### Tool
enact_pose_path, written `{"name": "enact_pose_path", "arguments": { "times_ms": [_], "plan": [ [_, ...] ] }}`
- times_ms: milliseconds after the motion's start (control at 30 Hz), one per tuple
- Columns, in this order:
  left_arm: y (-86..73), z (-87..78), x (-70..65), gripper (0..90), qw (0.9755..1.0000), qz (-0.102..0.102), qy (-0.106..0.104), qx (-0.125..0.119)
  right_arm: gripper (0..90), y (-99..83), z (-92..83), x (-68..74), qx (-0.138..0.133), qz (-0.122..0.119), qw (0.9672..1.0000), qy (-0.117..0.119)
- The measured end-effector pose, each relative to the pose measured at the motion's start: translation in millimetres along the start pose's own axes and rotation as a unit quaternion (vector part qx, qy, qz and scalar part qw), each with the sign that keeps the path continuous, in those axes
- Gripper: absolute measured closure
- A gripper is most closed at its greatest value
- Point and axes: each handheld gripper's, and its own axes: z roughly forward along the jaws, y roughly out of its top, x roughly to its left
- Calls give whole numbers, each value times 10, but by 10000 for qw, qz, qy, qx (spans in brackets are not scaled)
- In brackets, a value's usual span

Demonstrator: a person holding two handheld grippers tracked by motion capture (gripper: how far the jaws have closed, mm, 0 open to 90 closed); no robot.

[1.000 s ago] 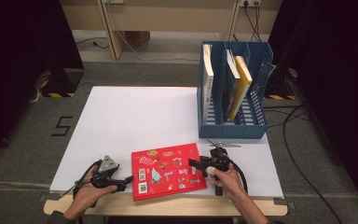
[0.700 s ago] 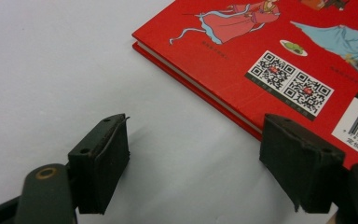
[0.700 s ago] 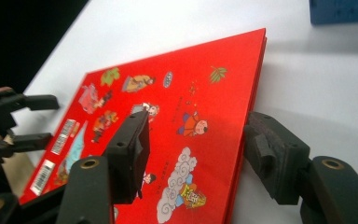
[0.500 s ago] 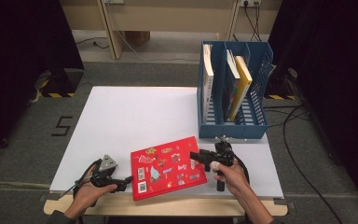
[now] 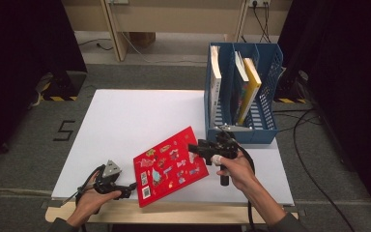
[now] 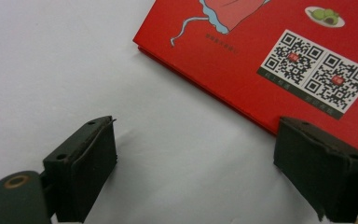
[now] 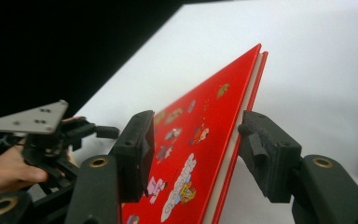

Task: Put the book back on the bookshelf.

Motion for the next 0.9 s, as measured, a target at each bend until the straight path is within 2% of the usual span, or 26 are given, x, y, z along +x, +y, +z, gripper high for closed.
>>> {"name": "enact_pose_path", "arguments": {
  "times_ms": [33,133,433,567,733,900],
  "plan": [
    [-3,5,-2,116,10000,-3,2,-30,467,78,0,88,12,-150,9999,14],
    [-4,5,-7,113,10000,-5,30,-30,481,234,2,253,11,-273,9995,137],
    [1,-4,-13,126,9996,-166,36,-214,486,524,77,738,102,-850,9953,447],
    [-6,1,-10,128,9995,-181,13,-241,486,606,120,816,175,-946,9936,587],
    [-5,3,-10,128,9995,-195,6,-241,485,665,142,834,296,-933,9928,688],
    [-8,3,-5,125,9995,-212,-3,-240,486,672,149,870,286,-966,9922,740]
  ]
}}
